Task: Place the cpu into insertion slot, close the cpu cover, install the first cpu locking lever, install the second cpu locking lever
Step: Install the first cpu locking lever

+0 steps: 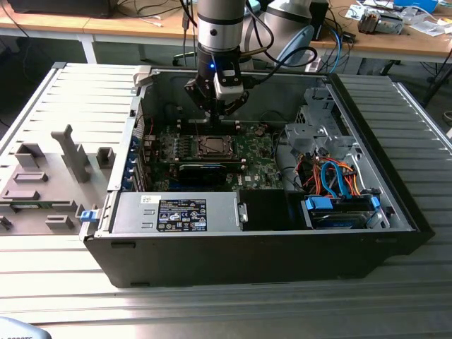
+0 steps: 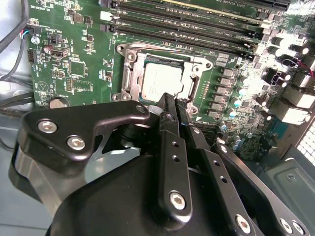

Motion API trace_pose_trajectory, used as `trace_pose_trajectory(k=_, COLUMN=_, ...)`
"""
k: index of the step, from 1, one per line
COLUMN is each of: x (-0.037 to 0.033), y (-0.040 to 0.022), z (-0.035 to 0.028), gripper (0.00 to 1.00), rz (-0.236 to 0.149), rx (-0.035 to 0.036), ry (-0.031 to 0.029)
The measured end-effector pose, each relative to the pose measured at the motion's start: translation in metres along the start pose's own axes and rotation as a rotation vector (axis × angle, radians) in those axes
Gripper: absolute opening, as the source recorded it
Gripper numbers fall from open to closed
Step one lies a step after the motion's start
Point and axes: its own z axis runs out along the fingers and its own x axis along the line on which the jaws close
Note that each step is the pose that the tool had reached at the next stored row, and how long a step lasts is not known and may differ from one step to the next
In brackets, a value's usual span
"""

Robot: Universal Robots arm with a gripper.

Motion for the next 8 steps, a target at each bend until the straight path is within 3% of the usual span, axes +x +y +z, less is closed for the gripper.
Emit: trace_pose_trajectory(k=8, x=0.0000, y=0.0000, z=0.0000, gripper=0.16, rz=-0.004, rx=-0.0001, ry=-0.0001)
